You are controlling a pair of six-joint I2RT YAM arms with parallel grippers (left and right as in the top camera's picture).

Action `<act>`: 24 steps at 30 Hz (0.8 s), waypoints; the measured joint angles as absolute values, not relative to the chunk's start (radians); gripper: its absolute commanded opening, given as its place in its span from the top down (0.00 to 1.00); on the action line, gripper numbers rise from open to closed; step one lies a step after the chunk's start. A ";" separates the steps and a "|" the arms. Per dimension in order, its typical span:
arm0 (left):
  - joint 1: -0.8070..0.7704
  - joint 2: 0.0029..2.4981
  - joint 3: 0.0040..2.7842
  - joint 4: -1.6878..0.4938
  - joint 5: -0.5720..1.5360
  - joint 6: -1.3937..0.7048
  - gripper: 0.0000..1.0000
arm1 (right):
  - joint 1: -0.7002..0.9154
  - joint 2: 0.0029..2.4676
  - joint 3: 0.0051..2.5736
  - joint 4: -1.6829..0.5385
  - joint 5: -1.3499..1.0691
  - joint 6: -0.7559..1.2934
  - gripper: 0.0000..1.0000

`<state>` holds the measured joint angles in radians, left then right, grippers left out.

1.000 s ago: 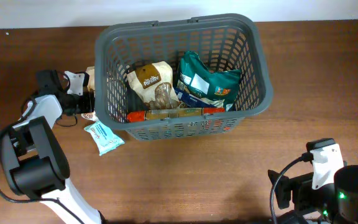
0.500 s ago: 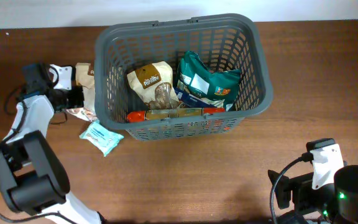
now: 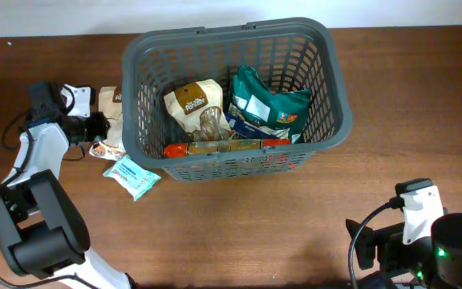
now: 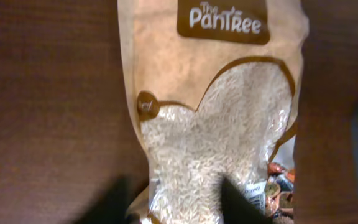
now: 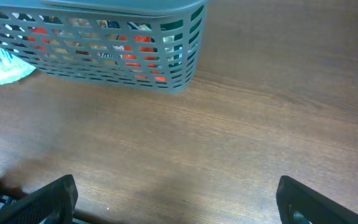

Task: Pack container
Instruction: 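Lower the left gripper onto the Pantree rice bag and grasp it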

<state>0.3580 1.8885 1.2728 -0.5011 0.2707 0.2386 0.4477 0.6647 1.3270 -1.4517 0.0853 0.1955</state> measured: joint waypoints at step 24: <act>0.450 1.922 1.161 -0.421 0.503 0.282 0.00 | 0.448 0.665 1.327 -1.452 0.085 0.196 0.01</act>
